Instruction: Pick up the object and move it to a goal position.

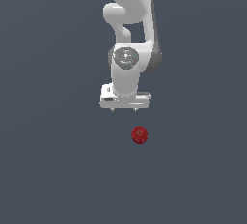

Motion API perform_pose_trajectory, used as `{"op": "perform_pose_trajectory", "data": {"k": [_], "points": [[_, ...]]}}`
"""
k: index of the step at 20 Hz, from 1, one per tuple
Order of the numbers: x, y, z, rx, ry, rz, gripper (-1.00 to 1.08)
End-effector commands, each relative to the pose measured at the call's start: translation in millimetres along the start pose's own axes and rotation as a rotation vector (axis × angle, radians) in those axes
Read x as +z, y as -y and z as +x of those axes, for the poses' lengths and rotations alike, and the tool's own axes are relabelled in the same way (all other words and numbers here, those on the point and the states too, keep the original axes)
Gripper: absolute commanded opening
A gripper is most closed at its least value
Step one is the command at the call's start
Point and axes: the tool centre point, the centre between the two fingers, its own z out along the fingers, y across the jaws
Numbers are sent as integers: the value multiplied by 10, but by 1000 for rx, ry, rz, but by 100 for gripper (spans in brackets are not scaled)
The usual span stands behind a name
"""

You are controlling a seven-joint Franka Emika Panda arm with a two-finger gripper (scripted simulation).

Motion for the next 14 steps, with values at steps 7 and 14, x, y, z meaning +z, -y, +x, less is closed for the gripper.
{"op": "perform_pose_trajectory", "data": {"k": [7, 14], "points": [[37, -28, -15, 10, 19, -9, 100], [52, -44, -28, 10, 27, -13, 100]]}}
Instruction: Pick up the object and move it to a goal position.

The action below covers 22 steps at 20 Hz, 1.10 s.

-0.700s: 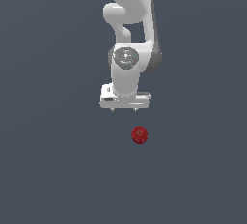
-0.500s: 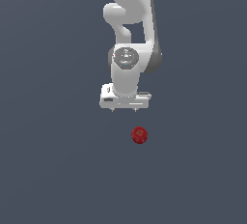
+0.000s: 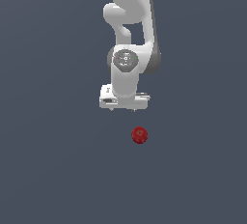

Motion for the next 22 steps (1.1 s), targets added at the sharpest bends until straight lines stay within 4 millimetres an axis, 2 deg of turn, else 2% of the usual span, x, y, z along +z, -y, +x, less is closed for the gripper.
{"op": "perform_pose_trajectory", "data": {"k": [1, 11, 22], "points": [[0, 6, 8, 4, -1, 0, 100], [26, 121, 166, 103, -19, 6, 100], [99, 419, 526, 340, -62, 26, 100]]}}
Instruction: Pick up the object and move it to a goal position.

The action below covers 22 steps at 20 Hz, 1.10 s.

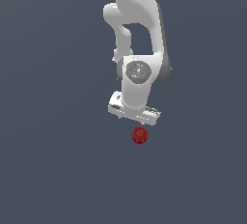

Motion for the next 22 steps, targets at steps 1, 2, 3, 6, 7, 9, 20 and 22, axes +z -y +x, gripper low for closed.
{"op": "perform_pose_trajectory", "data": {"k": [1, 2, 3, 6, 7, 9, 20, 22], "points": [[27, 102, 59, 60, -10, 6, 100], [38, 142, 81, 84, -14, 9, 100], [48, 181, 102, 107, -18, 12, 100], [77, 286, 155, 167, -27, 19, 100], [86, 317, 170, 185, -30, 22, 100], [101, 372, 197, 216, -34, 26, 100], [145, 527, 264, 303, -47, 39, 100], [145, 524, 260, 299, -46, 38, 100]]}}
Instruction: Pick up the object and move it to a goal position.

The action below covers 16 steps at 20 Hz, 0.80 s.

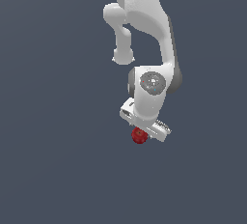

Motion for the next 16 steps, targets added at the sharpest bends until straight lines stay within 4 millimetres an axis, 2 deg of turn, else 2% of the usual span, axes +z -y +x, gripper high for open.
{"op": "perform_pose_trajectory", "data": {"k": [1, 5, 12, 16], "points": [[3, -1, 1, 0, 0, 0, 100], [101, 0, -1, 1, 0, 0, 100], [448, -5, -7, 4, -1, 1, 100], [508, 0, 1, 5, -1, 1, 100]]}}
